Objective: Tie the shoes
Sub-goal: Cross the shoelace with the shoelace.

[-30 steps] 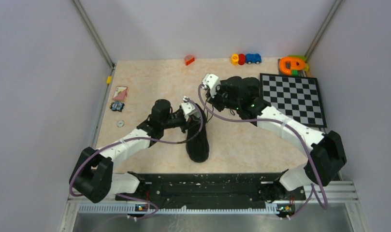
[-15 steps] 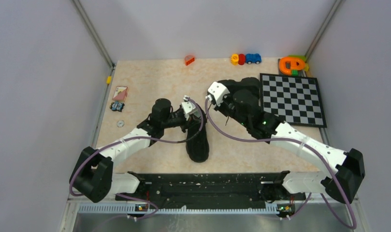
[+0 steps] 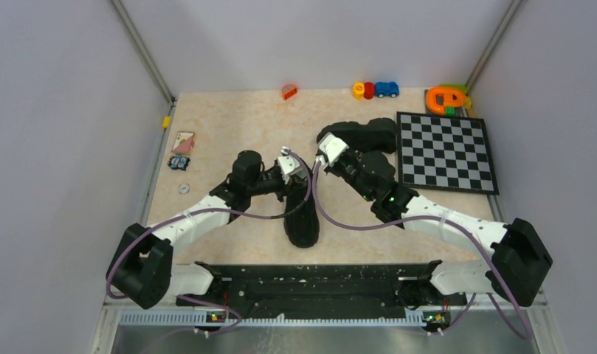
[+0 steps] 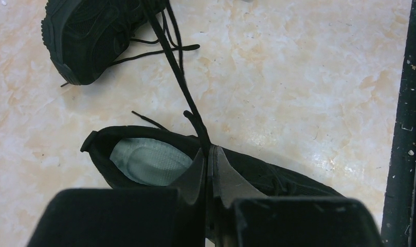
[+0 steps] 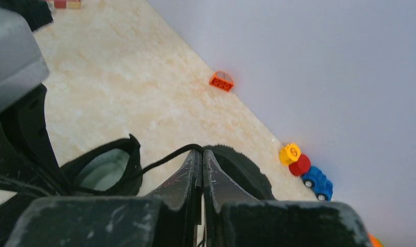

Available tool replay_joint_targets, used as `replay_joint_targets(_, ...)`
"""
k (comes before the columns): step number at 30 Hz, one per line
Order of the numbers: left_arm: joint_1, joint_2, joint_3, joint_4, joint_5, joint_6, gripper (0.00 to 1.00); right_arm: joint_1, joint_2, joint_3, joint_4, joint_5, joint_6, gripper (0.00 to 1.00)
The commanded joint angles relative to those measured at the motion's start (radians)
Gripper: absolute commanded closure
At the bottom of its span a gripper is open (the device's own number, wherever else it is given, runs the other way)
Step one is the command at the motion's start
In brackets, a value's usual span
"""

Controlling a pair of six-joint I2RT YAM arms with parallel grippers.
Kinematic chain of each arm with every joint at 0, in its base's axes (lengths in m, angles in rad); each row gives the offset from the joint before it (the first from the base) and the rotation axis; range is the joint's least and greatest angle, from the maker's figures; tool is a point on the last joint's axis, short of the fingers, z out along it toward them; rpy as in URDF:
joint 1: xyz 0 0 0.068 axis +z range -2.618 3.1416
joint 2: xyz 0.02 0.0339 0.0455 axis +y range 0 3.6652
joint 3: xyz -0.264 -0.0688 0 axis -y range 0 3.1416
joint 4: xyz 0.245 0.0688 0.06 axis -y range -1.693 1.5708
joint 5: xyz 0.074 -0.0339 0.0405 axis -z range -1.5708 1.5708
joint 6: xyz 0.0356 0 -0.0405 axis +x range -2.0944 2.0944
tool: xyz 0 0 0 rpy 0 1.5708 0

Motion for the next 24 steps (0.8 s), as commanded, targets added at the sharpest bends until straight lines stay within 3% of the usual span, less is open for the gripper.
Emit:
replay_joint_targets(1, -0.003, -0.026, -0.005, 0.022, -0.014, 0.038, 1.00, -0.021, 0.023, -0.008, 0.253, -0.128, -0.044, 1.00)
replay_joint_targets(11, -0.004, -0.045, -0.033, 0.036, -0.018, 0.085, 1.00, -0.124, 0.060, -0.038, 0.367, -0.545, 0.073, 1.00)
replay_joint_targets(13, -0.004, -0.041, -0.031, 0.036, -0.021, 0.090, 1.00, -0.128, 0.071, -0.035, 0.361, -0.547, 0.085, 0.99)
replay_joint_targets(19, -0.003, -0.042, -0.030, 0.046, -0.008, 0.087, 0.84, -0.129, 0.061, -0.050, 0.382, -0.529, 0.107, 0.98)
replay_joint_targets(24, -0.003, -0.067, -0.037, 0.044, -0.035, 0.089, 0.87, -0.177, 0.063, -0.043, 0.422, -0.588, 0.244, 0.98)
